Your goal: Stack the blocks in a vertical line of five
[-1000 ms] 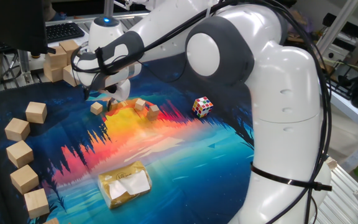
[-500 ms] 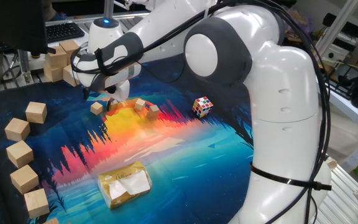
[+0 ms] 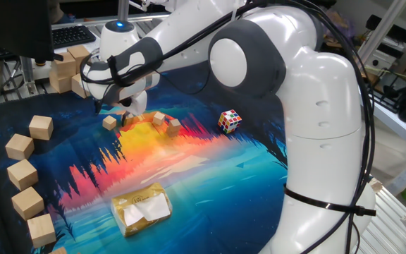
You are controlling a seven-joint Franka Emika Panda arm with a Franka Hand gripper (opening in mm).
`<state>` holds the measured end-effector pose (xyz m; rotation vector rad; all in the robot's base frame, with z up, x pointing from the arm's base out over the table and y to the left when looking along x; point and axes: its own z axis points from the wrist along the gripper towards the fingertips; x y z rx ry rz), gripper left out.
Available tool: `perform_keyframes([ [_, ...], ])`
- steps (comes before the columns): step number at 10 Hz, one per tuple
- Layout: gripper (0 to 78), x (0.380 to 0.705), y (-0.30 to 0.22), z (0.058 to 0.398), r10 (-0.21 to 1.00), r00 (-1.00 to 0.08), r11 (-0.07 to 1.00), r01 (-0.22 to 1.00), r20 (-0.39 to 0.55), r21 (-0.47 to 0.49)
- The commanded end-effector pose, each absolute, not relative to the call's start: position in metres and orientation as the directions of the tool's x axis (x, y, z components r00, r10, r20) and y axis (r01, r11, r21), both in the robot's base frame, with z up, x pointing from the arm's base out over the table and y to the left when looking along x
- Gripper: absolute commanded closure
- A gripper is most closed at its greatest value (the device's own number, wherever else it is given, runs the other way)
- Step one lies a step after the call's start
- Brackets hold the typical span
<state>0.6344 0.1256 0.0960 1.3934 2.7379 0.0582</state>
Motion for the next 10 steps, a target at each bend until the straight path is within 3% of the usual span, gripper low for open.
perform_keyframes([
  [1,0.1,0.6357,0.1257,0.098,0.825,-0.56,0.564,0.824,-0.075,0.048],
  [5,0.1,0.6357,0.1257,0.098,0.801,-0.596,0.598,0.801,-0.048,0.021],
  [7,0.1,0.6357,0.1257,0.098,0.781,-0.625,0.624,0.779,-0.004,0.062],
  [10,0.1,0.6365,0.1263,0.0961,0.785,-0.619,0.619,0.784,-0.017,0.056],
])
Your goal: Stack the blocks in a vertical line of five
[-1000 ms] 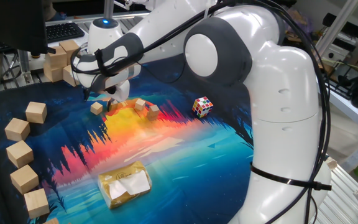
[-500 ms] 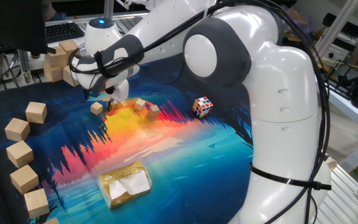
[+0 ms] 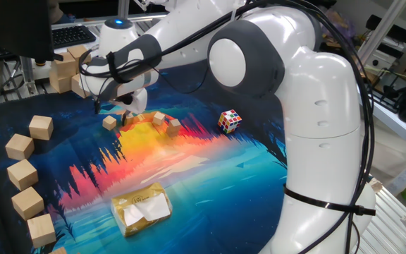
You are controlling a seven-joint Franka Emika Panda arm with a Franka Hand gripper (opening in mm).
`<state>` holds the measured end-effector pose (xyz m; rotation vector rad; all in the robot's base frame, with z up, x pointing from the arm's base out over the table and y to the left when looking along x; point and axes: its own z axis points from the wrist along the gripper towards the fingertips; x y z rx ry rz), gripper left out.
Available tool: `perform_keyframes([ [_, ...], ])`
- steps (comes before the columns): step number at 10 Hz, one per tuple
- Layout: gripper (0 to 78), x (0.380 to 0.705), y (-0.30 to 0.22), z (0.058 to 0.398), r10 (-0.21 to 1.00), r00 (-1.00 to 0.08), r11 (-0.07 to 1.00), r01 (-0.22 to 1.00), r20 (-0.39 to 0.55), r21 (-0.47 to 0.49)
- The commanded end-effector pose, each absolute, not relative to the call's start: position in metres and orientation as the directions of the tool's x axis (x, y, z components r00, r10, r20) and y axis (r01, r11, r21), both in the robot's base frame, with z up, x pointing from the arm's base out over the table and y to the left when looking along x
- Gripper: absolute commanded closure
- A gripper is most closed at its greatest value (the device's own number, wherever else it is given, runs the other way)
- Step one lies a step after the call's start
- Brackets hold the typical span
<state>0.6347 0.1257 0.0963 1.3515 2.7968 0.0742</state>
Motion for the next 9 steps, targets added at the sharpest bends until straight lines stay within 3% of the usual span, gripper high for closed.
perform_keyframes([
  [1,0.1,0.636,0.126,0.096,0.781,-0.624,0.624,0.78,-0.016,0.055],
  [9,0.1,0.64,0.129,0.085,0.78,-0.626,0.625,0.778,-0.008,0.06],
])
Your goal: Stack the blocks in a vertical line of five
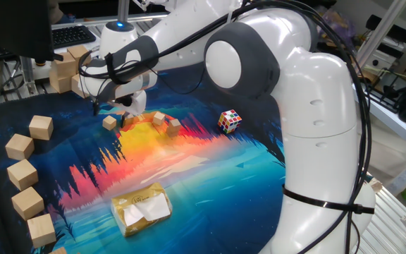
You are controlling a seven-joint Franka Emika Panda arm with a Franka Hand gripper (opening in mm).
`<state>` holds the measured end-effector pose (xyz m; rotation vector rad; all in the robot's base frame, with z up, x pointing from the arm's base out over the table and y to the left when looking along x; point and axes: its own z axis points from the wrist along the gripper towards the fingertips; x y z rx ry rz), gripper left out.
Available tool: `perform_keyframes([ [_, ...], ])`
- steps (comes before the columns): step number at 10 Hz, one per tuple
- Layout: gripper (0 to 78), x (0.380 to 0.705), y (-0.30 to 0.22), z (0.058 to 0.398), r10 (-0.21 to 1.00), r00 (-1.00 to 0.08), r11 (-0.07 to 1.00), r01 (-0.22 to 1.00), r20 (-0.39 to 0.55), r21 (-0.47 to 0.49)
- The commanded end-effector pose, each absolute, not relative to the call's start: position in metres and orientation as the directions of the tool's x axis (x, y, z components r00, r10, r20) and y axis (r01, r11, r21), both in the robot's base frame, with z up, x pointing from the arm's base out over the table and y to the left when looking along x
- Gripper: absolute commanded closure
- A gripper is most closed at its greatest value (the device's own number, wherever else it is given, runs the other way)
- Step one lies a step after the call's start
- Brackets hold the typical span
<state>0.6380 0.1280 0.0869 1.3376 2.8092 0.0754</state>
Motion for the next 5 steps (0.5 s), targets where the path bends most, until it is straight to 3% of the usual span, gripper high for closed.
perform_keyframes([
  [1,0.1,0.6376,0.1289,0.0847,0.779,-0.627,0.626,0.778,-0.008,0.06],
  [5,0.1,0.6355,0.1296,0.0777,0.784,-0.621,0.62,0.782,-0.003,0.065],
])
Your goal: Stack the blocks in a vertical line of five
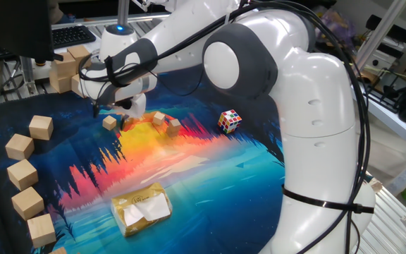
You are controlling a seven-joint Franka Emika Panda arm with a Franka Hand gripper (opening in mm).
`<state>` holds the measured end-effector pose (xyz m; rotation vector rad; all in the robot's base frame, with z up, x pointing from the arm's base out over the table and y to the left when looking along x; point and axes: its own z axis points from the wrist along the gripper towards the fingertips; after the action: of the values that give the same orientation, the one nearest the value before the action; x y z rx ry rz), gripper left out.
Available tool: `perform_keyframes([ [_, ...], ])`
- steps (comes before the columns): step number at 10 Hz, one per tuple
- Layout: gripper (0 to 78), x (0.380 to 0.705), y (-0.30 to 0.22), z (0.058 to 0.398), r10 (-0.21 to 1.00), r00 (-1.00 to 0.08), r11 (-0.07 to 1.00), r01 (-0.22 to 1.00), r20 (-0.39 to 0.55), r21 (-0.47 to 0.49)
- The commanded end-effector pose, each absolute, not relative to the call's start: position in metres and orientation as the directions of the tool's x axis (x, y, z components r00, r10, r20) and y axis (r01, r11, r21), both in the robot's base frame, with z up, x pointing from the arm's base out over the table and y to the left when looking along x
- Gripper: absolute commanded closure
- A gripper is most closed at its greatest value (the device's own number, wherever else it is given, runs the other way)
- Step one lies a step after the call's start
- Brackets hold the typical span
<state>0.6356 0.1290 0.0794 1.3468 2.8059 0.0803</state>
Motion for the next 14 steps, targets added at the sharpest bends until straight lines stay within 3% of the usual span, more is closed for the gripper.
perform_keyframes([
  [1,0.1,0.6355,0.1295,0.0776,0.785,-0.62,0.619,0.783,-0.005,0.064],
  [4,0.1,0.6364,0.129,0.0768,0.8,-0.599,0.599,0.798,-0.006,0.065],
  [5,76.1,0.6364,0.129,0.0768,0.8,-0.599,0.599,0.798,-0.006,0.065],
  [14,76.1,0.6364,0.129,0.0768,0.8,-0.599,0.599,0.798,-0.006,0.065],
])
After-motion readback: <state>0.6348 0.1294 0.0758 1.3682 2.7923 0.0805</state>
